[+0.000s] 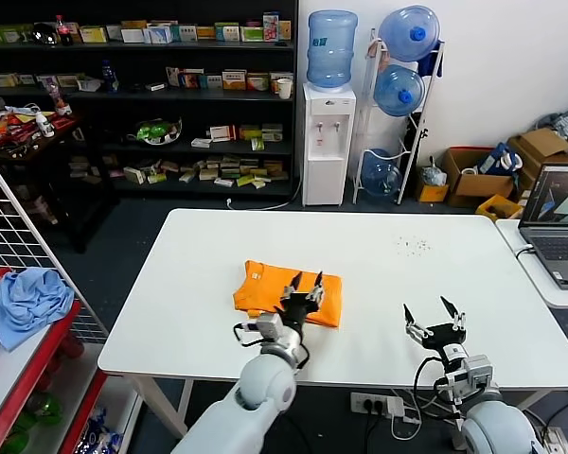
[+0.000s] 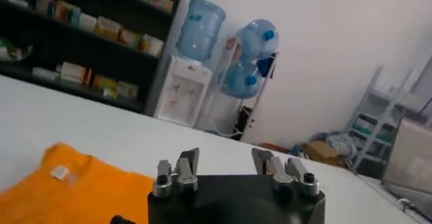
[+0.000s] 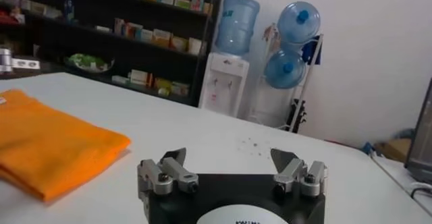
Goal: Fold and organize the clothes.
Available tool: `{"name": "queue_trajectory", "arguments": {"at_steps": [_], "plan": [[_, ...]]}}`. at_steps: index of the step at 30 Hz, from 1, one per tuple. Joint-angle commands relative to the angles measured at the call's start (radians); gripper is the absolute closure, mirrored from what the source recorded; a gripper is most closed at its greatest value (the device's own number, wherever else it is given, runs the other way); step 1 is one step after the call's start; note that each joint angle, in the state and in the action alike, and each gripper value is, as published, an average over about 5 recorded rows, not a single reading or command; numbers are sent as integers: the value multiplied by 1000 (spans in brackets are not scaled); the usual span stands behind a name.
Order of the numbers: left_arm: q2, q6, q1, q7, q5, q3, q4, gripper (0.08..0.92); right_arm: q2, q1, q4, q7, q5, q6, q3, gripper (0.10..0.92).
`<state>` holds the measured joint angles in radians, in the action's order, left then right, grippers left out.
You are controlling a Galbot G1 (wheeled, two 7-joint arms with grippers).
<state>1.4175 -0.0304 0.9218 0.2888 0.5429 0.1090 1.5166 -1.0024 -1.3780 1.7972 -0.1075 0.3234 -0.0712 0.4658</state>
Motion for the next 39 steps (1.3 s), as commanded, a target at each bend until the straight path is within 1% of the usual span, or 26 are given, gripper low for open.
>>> {"name": "queue_trajectory", "arguments": {"at_steps": [1,3,6,9,12,15,20,24,30,39], "plan": [[-357,-254,202,-125,-260,-177,57,367,-83,39,-33,91,-57,-2,25,203],[-362,-236,229,-127,-276,-218,60,306,-120,55,-46,107,-73,-10,41,203],[-342,-230,246,-129,-303,-261,50,226,-183,74,-65,124,-85,-31,78,203],[-320,-246,252,-132,-364,-295,28,185,-233,87,-79,139,-123,-50,115,203],[-304,-242,254,-133,-406,-328,13,178,-265,89,-78,155,-164,-69,151,203],[-276,-213,250,-146,-442,-369,6,177,-289,86,-67,175,-194,-88,186,203],[-224,-107,255,-205,-473,-429,40,177,-330,75,-38,208,-243,-118,240,203],[-201,-43,272,-241,-472,-441,85,177,-349,56,-4,219,-255,-132,253,203],[-178,-31,291,-249,-473,-448,122,177,-351,35,2,220,-255,-121,232,203],[-175,-41,299,-252,-472,-465,119,177,-359,47,1,241,-242,-133,220,203]]}}
